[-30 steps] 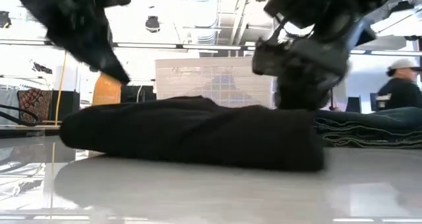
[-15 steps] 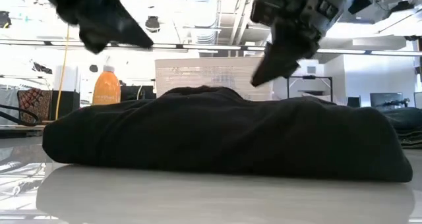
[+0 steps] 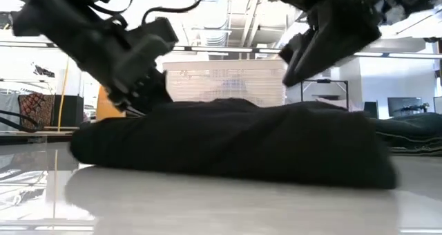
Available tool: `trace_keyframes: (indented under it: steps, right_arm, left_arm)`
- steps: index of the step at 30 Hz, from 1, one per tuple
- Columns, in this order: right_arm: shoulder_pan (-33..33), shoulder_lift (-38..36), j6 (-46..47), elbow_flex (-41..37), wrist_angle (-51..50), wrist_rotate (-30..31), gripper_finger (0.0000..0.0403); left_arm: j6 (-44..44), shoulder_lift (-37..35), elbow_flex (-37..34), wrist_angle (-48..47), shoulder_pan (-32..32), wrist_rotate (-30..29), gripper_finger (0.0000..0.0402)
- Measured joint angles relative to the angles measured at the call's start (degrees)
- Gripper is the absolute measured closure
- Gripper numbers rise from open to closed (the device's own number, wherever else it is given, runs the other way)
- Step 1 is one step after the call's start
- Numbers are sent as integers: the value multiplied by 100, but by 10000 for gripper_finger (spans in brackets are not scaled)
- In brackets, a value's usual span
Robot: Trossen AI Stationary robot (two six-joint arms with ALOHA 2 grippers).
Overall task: Fold laundry
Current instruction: Fold the black t-shirt
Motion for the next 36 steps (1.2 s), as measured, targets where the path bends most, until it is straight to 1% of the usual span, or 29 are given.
trace_keyframes:
  steps: [2, 7, 9, 12, 14, 17, 19, 21, 22, 24, 25, 27, 29, 30, 32, 34, 36]
  right_arm:
    - [-64, 129, 17, -249, 267, 0, 270]
    - [-558, 417, 810, -989, 1113, -28, 288]
    - [-644, 469, 1058, -1249, 1592, -308, 290]
    - [-615, 505, 1243, -1472, 2422, -1057, 291]
    - [-588, 432, 1246, -1484, 2624, -1347, 291]
    - [-632, 149, 1096, -1406, 2369, -1395, 291]
    - [-726, -98, 874, -1370, 2113, -1384, 291]
    - [-828, -390, 632, -1351, 1981, -1369, 291]
    - [-880, -519, 482, -1351, 1991, -1368, 291]
    - [-978, -707, 143, -1346, 2131, -1238, 291]
    - [-1026, -719, -8, -1346, 2336, -1118, 291]
    - [-1141, -597, -154, -1344, 3050, -1000, 292]
    - [-1252, -291, -191, -1294, 3693, -1145, 292]
    - [-1288, -68, -191, -1204, 3853, -1245, 292]
    - [-1307, 387, -194, -943, 3856, -1382, 292]
    - [-1307, 869, -258, -627, 3736, -1571, 292]
    - [-1300, 1251, -306, -355, 3678, -1662, 292]
  left_arm:
    - [267, -52, 0, -4, 172, -15, 401]
    - [1007, -343, 0, -33, 686, -27, 401]
    - [1228, -508, 0, -121, 978, -127, 401]
    - [1492, -895, 0, -193, 1363, -119, 401]
    - [1719, -1281, 0, -159, 1503, -74, 401]
    - [1871, -1934, 6, -116, 1414, 132, 401]
    - [1866, -2212, 9, -113, 1182, 523, 401]
    - [1786, -2263, 9, -78, 814, 980, 401]
    - [1682, -2188, 9, -36, 600, 1111, 401]
    - [1489, -1835, 9, 191, 145, 1106, 401]
    - [1398, -1559, 9, 483, -71, 1039, 401]
    - [1298, -878, 4, 1260, -438, 914, 401]
    - [1289, -127, 8, 2378, -685, 918, 401]
    - [1303, 249, 11, 2851, -778, 917, 401]
    - [1227, 894, 112, 3563, -909, 909, 401]
    - [994, 1337, 184, 3892, -976, 903, 401]
    - [688, 1656, 306, 4008, -1000, 907, 401]
